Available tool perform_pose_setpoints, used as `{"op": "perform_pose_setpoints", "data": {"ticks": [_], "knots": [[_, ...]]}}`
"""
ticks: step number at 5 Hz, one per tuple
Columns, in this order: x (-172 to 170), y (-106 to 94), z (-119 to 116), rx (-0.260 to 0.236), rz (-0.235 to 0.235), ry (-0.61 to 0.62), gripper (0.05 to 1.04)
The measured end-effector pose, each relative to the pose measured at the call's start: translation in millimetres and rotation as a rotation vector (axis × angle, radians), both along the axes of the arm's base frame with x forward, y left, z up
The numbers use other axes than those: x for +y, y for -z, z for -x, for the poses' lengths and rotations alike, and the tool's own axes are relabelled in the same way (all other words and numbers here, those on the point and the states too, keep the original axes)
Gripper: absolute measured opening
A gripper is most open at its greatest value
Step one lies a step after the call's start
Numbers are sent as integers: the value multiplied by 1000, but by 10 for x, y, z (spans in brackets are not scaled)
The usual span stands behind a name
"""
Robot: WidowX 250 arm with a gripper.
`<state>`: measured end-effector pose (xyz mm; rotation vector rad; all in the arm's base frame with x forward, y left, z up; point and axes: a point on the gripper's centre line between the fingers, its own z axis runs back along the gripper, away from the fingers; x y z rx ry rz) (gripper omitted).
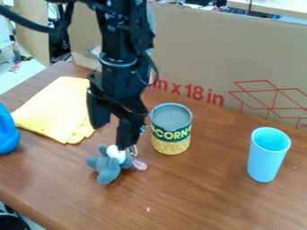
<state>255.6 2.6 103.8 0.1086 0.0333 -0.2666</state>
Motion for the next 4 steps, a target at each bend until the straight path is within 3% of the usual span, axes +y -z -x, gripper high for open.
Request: {"op": "perform_pose_setpoints", "data": {"ticks": [4], "knots": [[110,509,-158,103,75,14,1001]]}}
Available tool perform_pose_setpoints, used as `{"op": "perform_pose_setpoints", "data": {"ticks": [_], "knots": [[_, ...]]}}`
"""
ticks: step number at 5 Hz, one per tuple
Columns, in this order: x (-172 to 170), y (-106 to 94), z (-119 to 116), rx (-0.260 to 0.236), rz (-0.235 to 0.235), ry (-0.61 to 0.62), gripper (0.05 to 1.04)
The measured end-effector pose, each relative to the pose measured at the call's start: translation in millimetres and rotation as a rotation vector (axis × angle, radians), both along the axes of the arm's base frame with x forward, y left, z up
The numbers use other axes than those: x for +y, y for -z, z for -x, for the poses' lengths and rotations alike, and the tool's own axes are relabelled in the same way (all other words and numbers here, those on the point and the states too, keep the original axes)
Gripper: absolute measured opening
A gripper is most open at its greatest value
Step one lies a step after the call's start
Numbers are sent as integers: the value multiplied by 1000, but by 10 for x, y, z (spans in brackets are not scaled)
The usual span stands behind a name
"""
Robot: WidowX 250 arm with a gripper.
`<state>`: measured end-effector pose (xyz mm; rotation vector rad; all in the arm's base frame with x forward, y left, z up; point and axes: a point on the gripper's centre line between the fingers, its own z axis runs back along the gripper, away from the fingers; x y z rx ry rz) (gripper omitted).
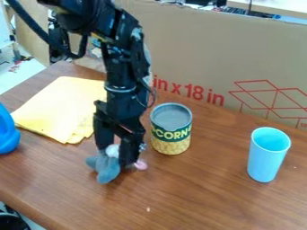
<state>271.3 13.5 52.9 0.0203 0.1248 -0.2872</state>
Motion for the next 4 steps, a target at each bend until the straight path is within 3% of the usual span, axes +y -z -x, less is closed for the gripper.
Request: {"op": "perform_pose_setpoints", "data": {"ticks": [1,2,3,4], "knots": [[23,68,-35,0,-8,-16,972],[28,129,-49,9,-7,-19,838],[11,129,-42,13,1,-15,639],[-11,118,-22,24,17,-19,585]]}}
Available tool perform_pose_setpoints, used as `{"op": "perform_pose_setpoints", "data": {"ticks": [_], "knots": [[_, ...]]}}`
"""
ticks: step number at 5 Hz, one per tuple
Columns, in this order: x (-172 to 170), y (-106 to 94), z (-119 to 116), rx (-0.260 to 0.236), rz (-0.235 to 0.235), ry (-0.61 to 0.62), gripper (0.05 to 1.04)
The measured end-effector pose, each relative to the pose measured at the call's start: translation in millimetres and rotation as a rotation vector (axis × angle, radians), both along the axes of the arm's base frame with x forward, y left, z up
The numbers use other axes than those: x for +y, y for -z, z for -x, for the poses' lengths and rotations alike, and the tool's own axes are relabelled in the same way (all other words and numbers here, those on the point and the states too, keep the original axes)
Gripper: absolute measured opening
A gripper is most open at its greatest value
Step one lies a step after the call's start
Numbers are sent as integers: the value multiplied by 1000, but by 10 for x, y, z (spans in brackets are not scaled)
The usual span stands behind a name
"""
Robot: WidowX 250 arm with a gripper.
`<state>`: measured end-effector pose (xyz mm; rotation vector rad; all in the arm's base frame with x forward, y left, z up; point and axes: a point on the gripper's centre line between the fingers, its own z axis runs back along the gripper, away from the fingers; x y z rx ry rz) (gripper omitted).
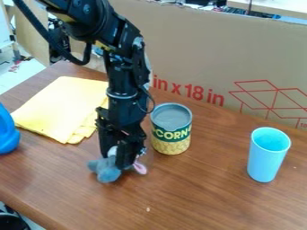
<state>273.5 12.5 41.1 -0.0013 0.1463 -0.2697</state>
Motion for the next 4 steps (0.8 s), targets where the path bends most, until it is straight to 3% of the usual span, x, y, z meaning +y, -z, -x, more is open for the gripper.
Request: {"op": "perform_pose_setpoints", "data": {"ticks": [1,3,4], "knots": [[-81,-227,26,-33,-3,1,585],[-911,-640,322,-56,-19,98,585],[-1380,-656,533,-59,-8,199,585]]}}
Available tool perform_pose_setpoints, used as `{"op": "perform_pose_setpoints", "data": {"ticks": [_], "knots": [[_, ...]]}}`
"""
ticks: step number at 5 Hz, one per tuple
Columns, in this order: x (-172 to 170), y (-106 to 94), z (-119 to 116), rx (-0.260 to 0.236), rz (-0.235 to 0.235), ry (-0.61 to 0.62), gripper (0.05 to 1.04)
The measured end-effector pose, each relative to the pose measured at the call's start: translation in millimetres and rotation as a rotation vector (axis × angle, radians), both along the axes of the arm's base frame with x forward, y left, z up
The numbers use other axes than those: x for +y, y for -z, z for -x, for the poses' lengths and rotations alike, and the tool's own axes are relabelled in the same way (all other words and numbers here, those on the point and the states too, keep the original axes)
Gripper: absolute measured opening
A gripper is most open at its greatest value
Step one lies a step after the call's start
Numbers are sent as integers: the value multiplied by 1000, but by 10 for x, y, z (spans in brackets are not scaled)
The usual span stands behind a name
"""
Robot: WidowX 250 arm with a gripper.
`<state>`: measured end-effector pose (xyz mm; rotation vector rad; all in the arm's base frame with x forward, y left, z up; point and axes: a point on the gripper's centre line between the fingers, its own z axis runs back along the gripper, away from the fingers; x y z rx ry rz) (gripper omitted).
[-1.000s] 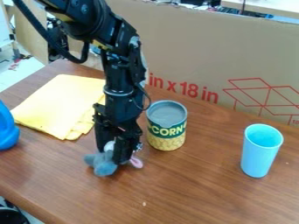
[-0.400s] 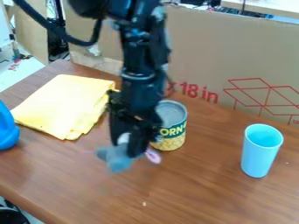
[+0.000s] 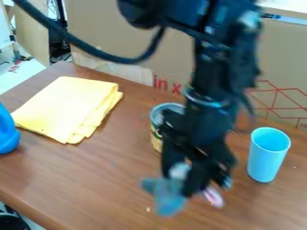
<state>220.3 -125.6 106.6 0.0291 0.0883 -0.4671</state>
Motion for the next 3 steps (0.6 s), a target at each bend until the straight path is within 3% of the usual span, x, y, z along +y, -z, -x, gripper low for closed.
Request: {"op": "perform_pose_setpoints", "data": {"ticks": [1,3], "knots": [[-357,149,135,48,8,75,585],[-504,570,81,120,6,92,585]]}}
